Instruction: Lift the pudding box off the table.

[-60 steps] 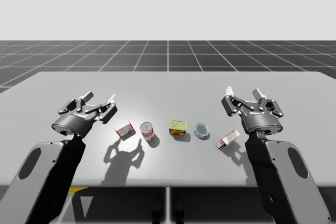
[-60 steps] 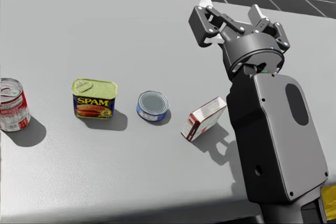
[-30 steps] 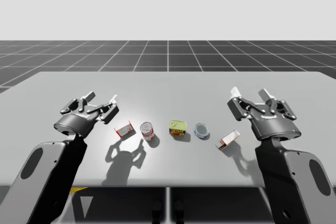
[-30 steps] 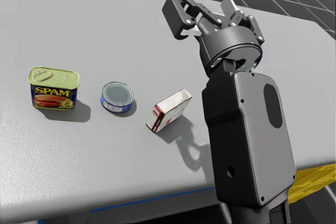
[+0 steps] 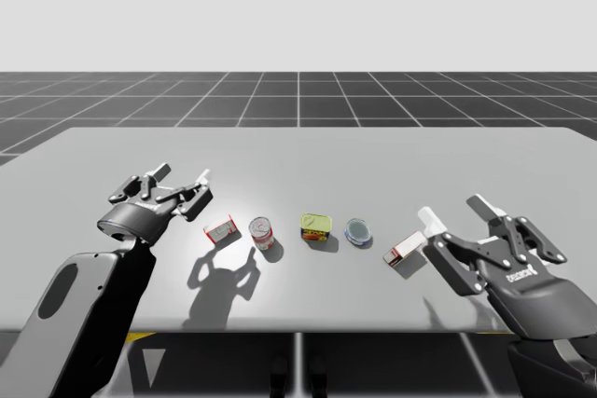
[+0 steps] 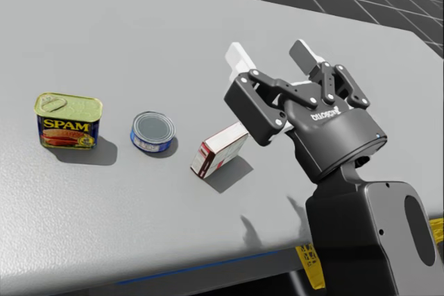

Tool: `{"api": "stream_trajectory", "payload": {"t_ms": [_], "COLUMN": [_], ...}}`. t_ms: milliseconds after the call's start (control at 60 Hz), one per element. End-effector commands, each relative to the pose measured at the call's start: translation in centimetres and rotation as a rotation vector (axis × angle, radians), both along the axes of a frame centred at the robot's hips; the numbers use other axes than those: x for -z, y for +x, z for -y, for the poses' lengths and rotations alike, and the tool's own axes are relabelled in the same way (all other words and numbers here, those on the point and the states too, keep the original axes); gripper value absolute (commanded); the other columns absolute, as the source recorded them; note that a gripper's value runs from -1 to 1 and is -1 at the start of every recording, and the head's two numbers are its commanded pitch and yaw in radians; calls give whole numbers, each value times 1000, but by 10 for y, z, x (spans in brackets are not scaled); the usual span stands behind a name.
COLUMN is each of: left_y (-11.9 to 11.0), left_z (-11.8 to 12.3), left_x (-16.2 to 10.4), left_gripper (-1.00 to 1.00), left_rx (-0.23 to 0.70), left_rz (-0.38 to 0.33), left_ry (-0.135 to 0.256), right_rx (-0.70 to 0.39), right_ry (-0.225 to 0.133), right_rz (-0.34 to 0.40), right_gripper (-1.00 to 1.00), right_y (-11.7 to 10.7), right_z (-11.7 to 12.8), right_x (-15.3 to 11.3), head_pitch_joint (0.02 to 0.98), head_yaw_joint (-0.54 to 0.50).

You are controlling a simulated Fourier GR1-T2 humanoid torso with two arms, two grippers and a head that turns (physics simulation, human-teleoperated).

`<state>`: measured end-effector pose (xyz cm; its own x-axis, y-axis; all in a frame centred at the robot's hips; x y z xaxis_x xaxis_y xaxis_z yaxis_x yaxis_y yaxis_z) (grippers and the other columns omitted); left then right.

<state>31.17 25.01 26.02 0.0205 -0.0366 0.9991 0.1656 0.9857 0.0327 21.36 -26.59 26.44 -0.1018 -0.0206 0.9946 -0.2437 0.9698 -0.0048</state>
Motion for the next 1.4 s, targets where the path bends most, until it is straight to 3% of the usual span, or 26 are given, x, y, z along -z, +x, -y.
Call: {"api": "stream_trajectory", "payload": {"t_ms": [17, 33, 83, 267, 450, 800, 950, 1400], "left_y": [0, 0, 0, -1, -2, -2, -2, -2], "left_z": [1, 1, 1, 2, 3, 4, 4, 5], "left_x": [0, 0, 0, 0, 0, 1, 1, 1], "left_gripper": [-1000, -1000, -1000, -1000, -1000, -1000, -1000, -1000], "left_rx": [-2, -2, -2, -1, 4, 2, 1, -2], "left_rz": [11, 14, 15, 18, 15, 12, 14, 20], "left_ry": [5, 7, 10, 19, 14, 16, 19, 29], "right_rx": [-84, -98, -119, -158, -171, -107, -71, -48], "right_ry": [-31, -53, -77, -117, -153, -168, -196, -201], "right_rz": [-18, -13, -17, -55, -79, -144, -165, -223], "right_gripper": [-1000, -1000, -1000, -1000, -1000, -1000, -1000, -1000], "right_y": [-25, -29, -34, -46, -44, -25, -14, 13], "right_z": [5, 8, 13, 26, 27, 27, 26, 31], "right_x": [17, 22, 28, 55, 83, 119, 131, 145], "head_pitch_joint": [857, 857, 857, 855, 854, 855, 854, 856], "head_yaw_joint": [-448, -449, -448, -451, -459, -457, -455, -448]}}
